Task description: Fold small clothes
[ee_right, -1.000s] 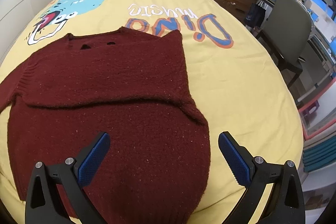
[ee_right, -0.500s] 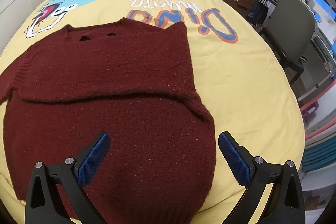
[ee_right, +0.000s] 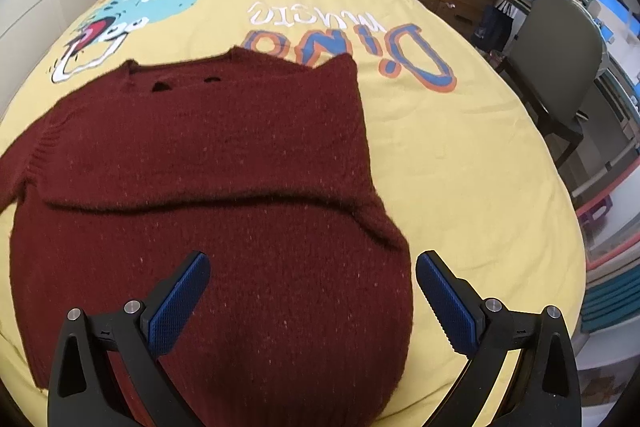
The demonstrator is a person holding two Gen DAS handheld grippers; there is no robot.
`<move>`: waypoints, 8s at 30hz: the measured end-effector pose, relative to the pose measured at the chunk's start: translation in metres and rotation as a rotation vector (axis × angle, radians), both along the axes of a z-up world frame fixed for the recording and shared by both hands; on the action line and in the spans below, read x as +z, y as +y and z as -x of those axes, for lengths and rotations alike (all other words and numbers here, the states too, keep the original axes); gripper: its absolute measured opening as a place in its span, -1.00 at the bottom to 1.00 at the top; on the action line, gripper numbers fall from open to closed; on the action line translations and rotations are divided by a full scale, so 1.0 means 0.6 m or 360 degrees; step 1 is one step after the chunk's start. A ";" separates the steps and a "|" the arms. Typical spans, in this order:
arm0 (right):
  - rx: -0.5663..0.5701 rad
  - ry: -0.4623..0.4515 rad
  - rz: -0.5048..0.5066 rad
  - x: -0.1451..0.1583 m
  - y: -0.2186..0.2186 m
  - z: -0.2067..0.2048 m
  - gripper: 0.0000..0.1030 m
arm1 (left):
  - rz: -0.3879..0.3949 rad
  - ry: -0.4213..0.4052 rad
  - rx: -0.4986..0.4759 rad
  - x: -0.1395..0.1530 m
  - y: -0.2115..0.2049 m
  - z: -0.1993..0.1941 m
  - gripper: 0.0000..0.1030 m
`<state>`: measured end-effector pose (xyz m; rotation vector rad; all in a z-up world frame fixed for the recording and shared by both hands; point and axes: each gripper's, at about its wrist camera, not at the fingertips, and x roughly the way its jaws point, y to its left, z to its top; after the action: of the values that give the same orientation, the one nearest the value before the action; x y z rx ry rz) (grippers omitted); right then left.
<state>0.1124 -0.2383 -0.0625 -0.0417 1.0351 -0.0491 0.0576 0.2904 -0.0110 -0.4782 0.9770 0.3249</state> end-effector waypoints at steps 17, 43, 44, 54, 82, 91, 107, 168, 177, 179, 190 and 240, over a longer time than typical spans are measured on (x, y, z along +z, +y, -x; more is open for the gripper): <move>0.0034 -0.0024 -0.0096 0.034 -0.035 -0.090 0.99 | -0.0016 -0.0063 -0.0804 0.030 -0.468 -0.183 -0.81; -0.0058 0.0136 -0.0204 -0.037 -0.078 -0.074 0.99 | -0.0185 0.0304 -0.1022 -0.167 -0.626 -0.240 -0.53; -0.0053 0.0137 -0.0203 -0.037 -0.077 -0.073 0.99 | -0.0179 0.0317 -0.1016 -0.166 -0.625 -0.242 -0.28; -0.0092 0.0137 -0.0266 -0.040 -0.088 -0.055 0.99 | -0.0084 0.0346 -0.0969 -0.145 -0.585 -0.213 0.98; 0.0134 0.0225 -0.0172 -0.063 0.029 -0.053 0.99 | -0.0225 0.0349 -0.0653 -0.182 -0.334 -0.141 0.24; 0.0343 0.0176 -0.0119 -0.028 0.134 -0.101 0.99 | -0.0228 0.0276 -0.0773 -0.171 -0.368 -0.153 -0.71; 0.0994 0.0125 0.0115 -0.032 0.455 -0.181 0.99 | -0.0128 0.0291 -0.0802 -0.182 -0.333 -0.146 -0.75; 0.0198 0.0313 -0.0250 -0.074 0.066 -0.227 -0.76 | -0.0242 0.0343 -0.0868 -0.187 -0.352 -0.158 -0.75; 0.0159 0.0282 -0.0111 -0.114 0.053 -0.209 -0.74 | -0.0272 0.0351 -0.0857 -0.192 -0.359 -0.153 -0.75; 0.0139 0.0266 -0.0133 -0.113 0.051 -0.206 -0.69 | -0.0279 0.0349 -0.0848 -0.193 -0.370 -0.154 -0.75; 0.0148 0.0103 -0.0127 -0.033 0.018 -0.150 0.59 | -0.0223 0.0316 -0.0742 -0.132 -0.359 -0.122 0.73; 0.0221 0.0147 -0.0118 -0.106 0.030 -0.081 0.99 | -0.0252 0.0236 -0.0908 -0.146 -0.474 -0.093 0.98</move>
<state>0.1609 -0.2201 -0.1260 -0.0488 1.1232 0.1185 0.1136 0.0062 -0.0985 -0.0190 1.1761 -0.0793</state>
